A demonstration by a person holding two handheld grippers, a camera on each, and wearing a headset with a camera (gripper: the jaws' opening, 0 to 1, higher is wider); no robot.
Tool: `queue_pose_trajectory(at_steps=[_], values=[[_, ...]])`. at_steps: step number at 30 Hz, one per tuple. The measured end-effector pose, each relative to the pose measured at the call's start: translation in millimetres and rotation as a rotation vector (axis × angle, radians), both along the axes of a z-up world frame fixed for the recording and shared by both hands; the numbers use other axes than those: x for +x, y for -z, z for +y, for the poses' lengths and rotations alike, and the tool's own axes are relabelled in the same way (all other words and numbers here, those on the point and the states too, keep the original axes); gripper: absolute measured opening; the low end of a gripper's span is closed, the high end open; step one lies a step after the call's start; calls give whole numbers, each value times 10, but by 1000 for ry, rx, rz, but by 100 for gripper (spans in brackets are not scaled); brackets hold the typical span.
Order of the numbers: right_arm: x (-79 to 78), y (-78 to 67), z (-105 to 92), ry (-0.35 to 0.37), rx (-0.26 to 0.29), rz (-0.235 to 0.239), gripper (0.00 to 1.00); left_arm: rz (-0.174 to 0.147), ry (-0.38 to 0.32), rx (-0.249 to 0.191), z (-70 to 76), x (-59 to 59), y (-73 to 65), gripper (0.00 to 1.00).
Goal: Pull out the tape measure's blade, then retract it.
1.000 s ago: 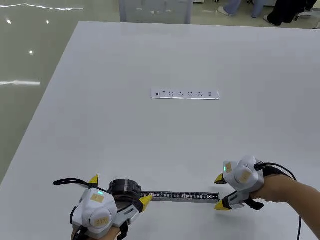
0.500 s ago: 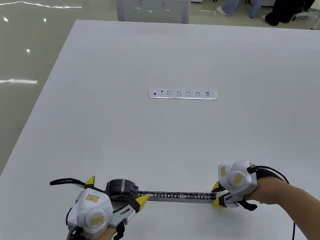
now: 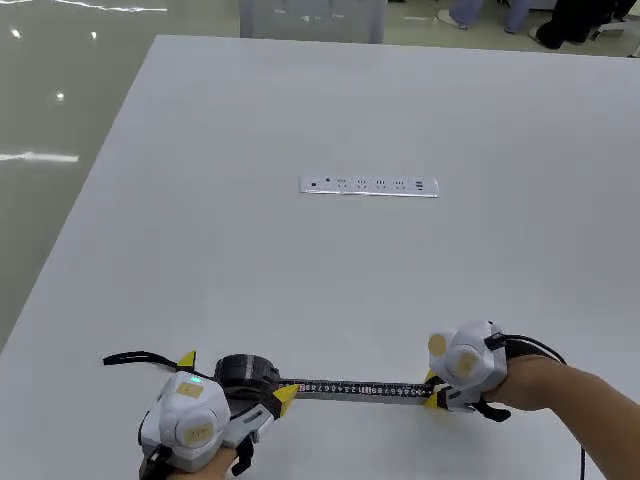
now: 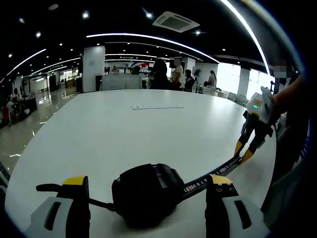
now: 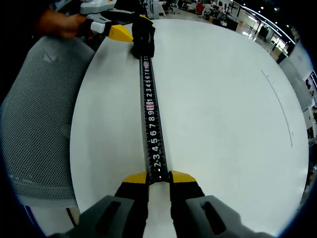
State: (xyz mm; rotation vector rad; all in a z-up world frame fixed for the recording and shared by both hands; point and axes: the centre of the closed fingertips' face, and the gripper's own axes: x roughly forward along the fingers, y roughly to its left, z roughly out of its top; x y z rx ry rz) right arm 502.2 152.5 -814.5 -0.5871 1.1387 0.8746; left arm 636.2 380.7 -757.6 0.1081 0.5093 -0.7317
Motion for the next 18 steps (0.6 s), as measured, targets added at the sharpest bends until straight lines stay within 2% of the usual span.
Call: queue_pose_trajectory(at_steps=[1, 3, 6, 7, 10, 12, 18], values=[[-5, 7, -10, 19, 1, 9, 14, 7, -7, -5, 1, 0, 17, 94], [-8, 17, -14, -4, 1, 4, 14, 19, -13, -9, 2, 0, 53, 93], [-1, 17, -21, 19, 18, 5, 14, 32, -33, -13, 19, 27, 96, 90], [1, 14, -20, 38, 27, 3, 14, 49, -47, -23, 27, 33, 116, 89], [2, 9, -13, 61, 29, 2, 13, 61, -49, -15, 23, 48, 187, 84], [8, 25, -15, 58, 22, 4, 13, 88, -57, -29, 10, 52, 234, 79], [9, 17, -14, 57, 11, 16, 13, 93, -75, -26, -56, 99, 242, 73]])
